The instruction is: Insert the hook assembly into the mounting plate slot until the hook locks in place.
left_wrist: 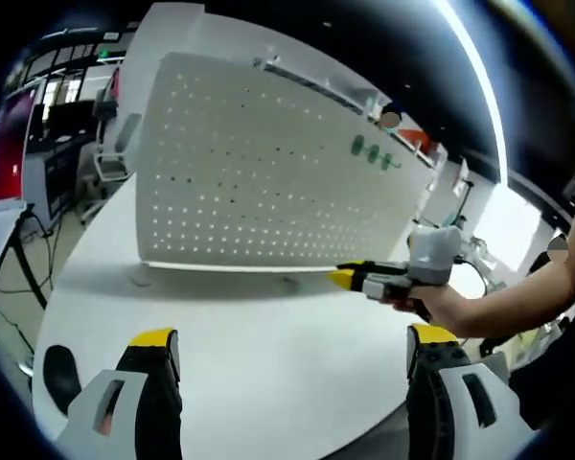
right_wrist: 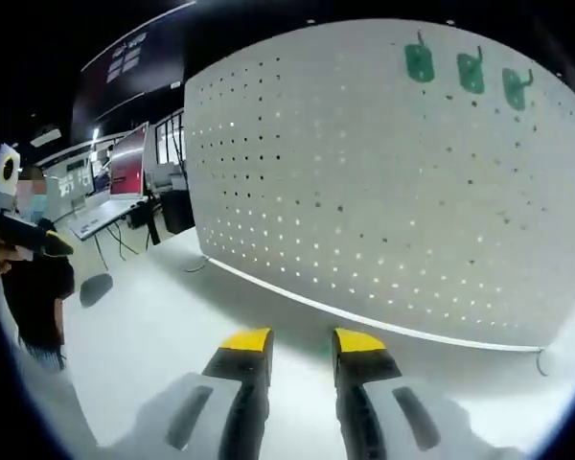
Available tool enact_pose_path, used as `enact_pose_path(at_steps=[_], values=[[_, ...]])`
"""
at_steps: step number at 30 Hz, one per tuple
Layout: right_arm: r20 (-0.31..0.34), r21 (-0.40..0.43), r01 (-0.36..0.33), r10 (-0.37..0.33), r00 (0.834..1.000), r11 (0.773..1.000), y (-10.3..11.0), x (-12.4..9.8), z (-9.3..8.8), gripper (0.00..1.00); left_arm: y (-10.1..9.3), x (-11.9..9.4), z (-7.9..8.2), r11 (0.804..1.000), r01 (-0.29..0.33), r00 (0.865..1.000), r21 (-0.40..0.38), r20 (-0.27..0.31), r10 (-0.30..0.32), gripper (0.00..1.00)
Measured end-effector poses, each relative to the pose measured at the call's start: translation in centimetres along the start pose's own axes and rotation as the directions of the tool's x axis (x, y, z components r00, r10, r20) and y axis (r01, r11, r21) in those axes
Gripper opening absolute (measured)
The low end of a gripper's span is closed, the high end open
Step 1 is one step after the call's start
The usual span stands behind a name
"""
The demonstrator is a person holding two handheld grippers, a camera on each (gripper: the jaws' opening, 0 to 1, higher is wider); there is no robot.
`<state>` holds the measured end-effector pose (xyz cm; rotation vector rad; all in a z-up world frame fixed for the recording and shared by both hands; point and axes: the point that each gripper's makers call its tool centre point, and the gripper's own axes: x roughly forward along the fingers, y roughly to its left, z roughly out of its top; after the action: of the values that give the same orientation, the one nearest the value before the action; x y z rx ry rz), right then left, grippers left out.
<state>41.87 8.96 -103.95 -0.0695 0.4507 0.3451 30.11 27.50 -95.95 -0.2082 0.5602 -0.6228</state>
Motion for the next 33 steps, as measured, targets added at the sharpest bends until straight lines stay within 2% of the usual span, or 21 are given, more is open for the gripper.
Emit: enact_pose_path(at_steps=[3, 5, 10, 17, 18, 19, 22, 26, 28, 30, 33], values=[[-0.025, -0.005, 0.014, -0.015, 1.000, 1.000, -0.6, 1.7, -0.9, 0.22, 0.5, 0.4, -0.1, 1.000, -0.004, 1.000, -0.002, -0.009, 0.004, 1.00], [-0.048, 0.026, 0.031, -0.030, 0.998, 0.999, -1.4, 2.7, -1.6, 0.22, 0.8, 0.7, 0.0, 1.000, -0.009, 1.000, -0.009, -0.009, 0.009, 1.00], [-0.091, 0.047, 0.057, -0.053, 0.994, 0.997, -2.5, 4.4, -3.1, 0.22, 1.2, 1.2, -0.2, 1.000, -0.016, 1.000, -0.026, -0.010, 0.016, 1.00], [-0.126, 0.099, 0.083, -0.070, 0.990, 0.992, -2.8, 6.3, -4.0, 0.22, 1.5, 1.5, -0.3, 0.999, -0.029, 1.000, -0.043, -0.010, 0.029, 1.00], [-0.130, 0.105, 0.092, -0.078, 0.988, 0.990, -2.9, 6.5, -4.1, 0.22, 1.5, 1.6, -0.3, 0.999, -0.030, 0.999, -0.043, -0.010, 0.030, 1.00], [-0.163, 0.107, 0.116, -0.098, 0.982, 0.987, -3.2, 6.7, -4.6, 0.22, 1.6, 1.6, -0.4, 0.999, -0.032, 0.999, -0.042, -0.013, 0.031, 1.00], [-0.168, 0.164, 0.160, -0.133, 0.977, 0.973, -3.7, 7.0, -4.7, 0.22, 1.8, 1.6, -0.7, 0.998, -0.037, 0.999, -0.045, -0.020, 0.036, 1.00], [-0.179, 0.143, 0.181, -0.155, 0.972, 0.973, -3.8, 7.7, -4.8, 0.21, 1.9, 1.6, -1.0, 0.997, -0.043, 0.999, -0.056, -0.019, 0.042, 1.00], [-0.188, 0.135, 0.208, -0.181, 0.965, 0.969, -4.3, 7.7, -4.9, 0.18, 1.9, 1.6, -1.2, 0.997, -0.044, 0.999, -0.062, -0.019, 0.043, 1.00], [-0.192, 0.162, 0.222, -0.189, 0.963, 0.962, -4.4, 7.7, -5.0, 0.17, 1.8, 1.7, -1.4, 0.997, -0.043, 0.999, -0.070, -0.020, 0.042, 1.00], [-0.196, 0.094, 0.223, -0.202, 0.960, 0.970, -4.5, 7.8, -5.0, 0.13, 1.7, 1.8, -1.6, 0.996, -0.040, 0.999, -0.074, -0.024, 0.039, 1.00]])
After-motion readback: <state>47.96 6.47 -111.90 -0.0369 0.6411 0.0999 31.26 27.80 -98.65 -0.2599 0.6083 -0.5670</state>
